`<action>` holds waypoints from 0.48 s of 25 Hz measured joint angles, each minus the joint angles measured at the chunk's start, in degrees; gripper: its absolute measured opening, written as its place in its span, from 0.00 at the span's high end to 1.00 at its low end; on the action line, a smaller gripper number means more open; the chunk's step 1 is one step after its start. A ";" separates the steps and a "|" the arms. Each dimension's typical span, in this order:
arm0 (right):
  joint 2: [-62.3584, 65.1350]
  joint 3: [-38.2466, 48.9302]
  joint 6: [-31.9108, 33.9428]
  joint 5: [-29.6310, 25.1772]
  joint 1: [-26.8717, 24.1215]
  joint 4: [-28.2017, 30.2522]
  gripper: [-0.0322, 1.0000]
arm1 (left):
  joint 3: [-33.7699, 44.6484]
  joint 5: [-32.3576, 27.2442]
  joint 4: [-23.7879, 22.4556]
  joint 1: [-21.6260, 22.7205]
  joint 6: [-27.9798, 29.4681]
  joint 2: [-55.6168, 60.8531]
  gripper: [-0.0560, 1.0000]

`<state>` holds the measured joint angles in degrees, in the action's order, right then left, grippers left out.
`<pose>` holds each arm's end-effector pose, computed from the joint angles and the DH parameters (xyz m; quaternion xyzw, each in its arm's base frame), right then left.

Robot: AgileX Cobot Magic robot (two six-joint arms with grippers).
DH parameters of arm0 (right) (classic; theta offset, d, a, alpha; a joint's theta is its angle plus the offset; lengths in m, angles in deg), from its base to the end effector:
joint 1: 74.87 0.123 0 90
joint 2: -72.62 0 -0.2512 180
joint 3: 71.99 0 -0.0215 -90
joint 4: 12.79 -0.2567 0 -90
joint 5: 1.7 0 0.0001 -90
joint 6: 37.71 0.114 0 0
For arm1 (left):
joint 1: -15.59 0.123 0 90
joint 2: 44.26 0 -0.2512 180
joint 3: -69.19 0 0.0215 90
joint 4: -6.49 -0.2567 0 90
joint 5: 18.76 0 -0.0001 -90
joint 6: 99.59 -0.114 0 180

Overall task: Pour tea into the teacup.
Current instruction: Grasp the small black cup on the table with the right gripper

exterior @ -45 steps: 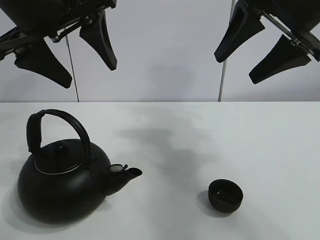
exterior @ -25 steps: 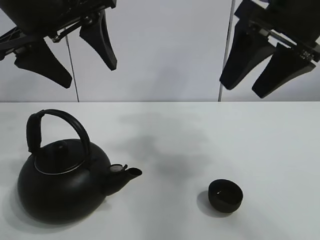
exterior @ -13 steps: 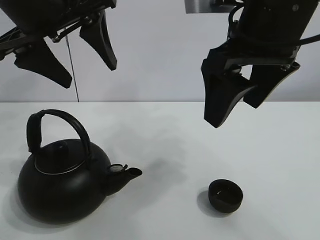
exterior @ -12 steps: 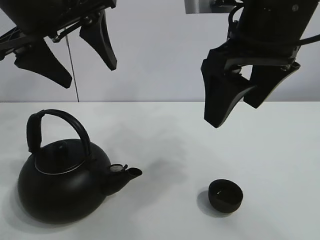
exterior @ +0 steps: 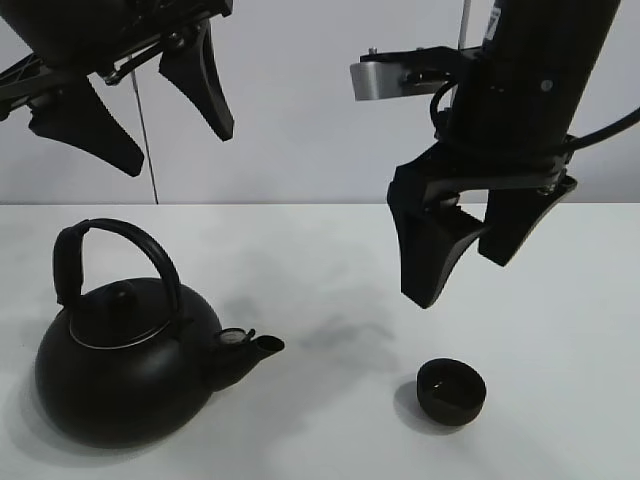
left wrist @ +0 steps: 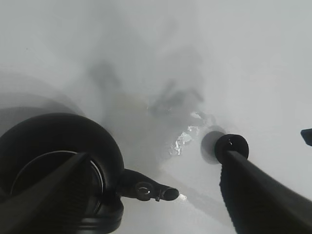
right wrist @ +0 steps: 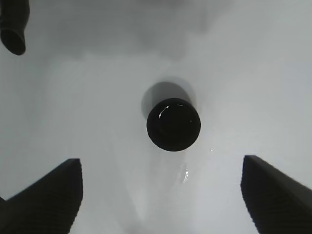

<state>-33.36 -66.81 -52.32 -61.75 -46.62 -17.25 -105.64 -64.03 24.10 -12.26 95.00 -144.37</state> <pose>0.2904 0.1647 0.1795 -0.3484 0.9336 0.0439 0.0719 0.3019 -0.1872 0.2277 0.0343 0.9582 -0.2145 0.1862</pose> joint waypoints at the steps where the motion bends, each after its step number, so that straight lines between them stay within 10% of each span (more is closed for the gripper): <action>1: -0.54 0.17 0.00 0.00 0.00 -0.38 0.38 | 0.00 0.00 0.00 0.00 0.00 0.00 0.44; 12: -2.92 7.70 3.52 7.55 0.68 1.29 0.38 | 0.00 0.00 0.00 0.00 0.00 0.00 0.44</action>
<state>-36.28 -59.11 -48.80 -54.20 -45.94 -15.96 -105.64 -64.03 24.10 -12.26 95.00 -144.37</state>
